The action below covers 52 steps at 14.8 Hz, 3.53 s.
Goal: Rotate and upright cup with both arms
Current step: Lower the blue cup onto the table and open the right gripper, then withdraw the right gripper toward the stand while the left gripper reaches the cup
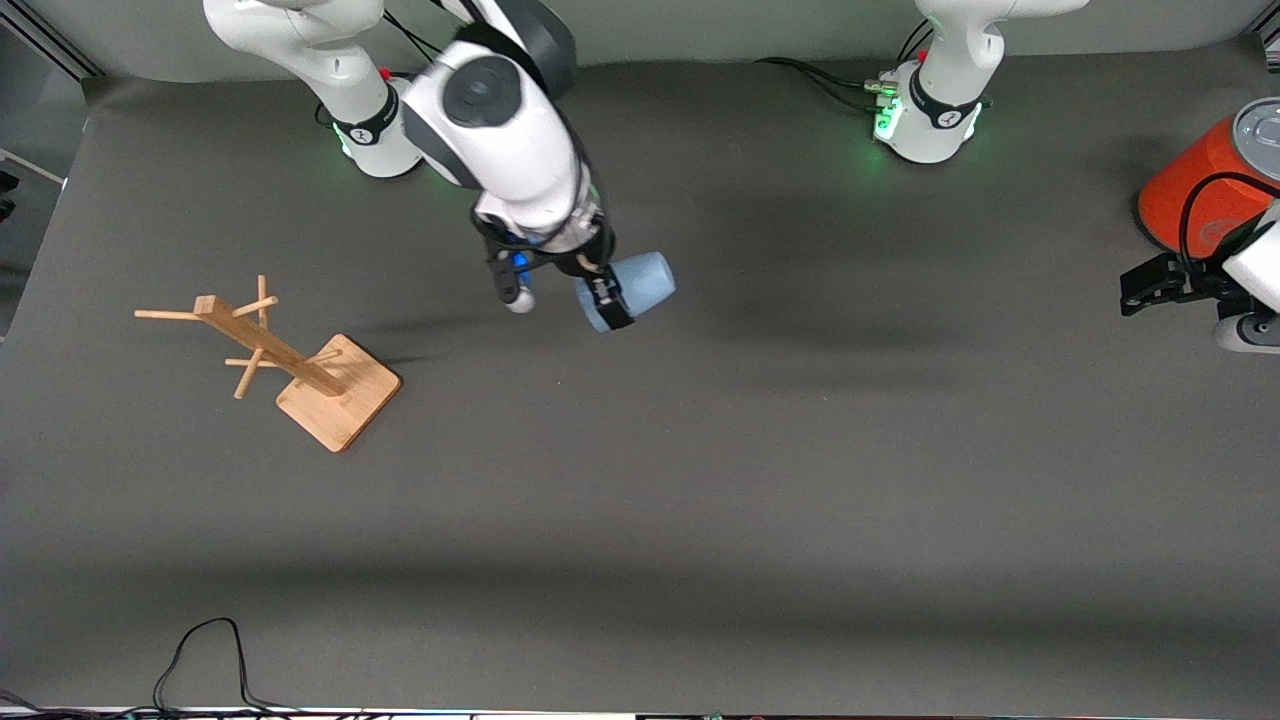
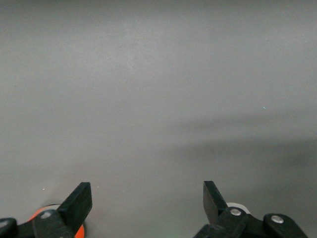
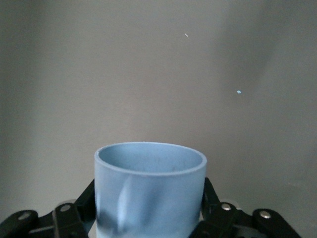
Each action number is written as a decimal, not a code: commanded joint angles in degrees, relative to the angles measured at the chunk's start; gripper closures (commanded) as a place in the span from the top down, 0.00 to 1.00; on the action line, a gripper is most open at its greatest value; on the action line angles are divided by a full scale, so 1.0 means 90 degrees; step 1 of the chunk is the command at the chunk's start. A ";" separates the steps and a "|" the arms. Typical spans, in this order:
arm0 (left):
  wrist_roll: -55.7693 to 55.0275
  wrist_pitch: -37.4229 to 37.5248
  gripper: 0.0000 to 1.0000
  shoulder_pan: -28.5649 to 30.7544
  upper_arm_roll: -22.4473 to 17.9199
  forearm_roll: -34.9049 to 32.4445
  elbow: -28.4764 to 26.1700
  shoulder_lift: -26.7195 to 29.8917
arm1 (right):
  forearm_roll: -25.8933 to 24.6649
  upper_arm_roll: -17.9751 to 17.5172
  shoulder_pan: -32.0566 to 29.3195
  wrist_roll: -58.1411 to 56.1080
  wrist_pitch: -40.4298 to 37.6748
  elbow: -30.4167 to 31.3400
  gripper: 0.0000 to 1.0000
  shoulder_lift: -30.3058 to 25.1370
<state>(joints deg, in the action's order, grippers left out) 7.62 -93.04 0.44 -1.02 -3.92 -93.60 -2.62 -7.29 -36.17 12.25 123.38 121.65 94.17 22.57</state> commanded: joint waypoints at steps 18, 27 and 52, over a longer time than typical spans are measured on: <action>0.0022 -0.0209 1.00 0.0079 0.0025 -0.0043 -0.0040 -0.0276 | -0.3282 0.0513 0.2008 0.3850 0.0174 -0.1225 1.00 0.3380; 0.0012 -0.0238 1.00 -0.0019 0.0045 -0.0033 0.0097 -0.0451 | -0.3087 0.0211 0.1940 0.3363 -0.0722 -0.1800 1.00 0.2941; -0.7307 -0.0784 1.00 -0.3972 0.1373 -0.1067 0.2614 -0.3524 | -0.0160 0.1126 -0.1303 -0.6594 -0.2482 -0.1606 1.00 -0.0300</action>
<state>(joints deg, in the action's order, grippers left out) -49.46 -99.82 -29.95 12.10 -10.08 -77.47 -27.38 -13.51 -30.11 0.56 72.69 99.70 77.30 24.12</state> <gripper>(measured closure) 0.000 0.000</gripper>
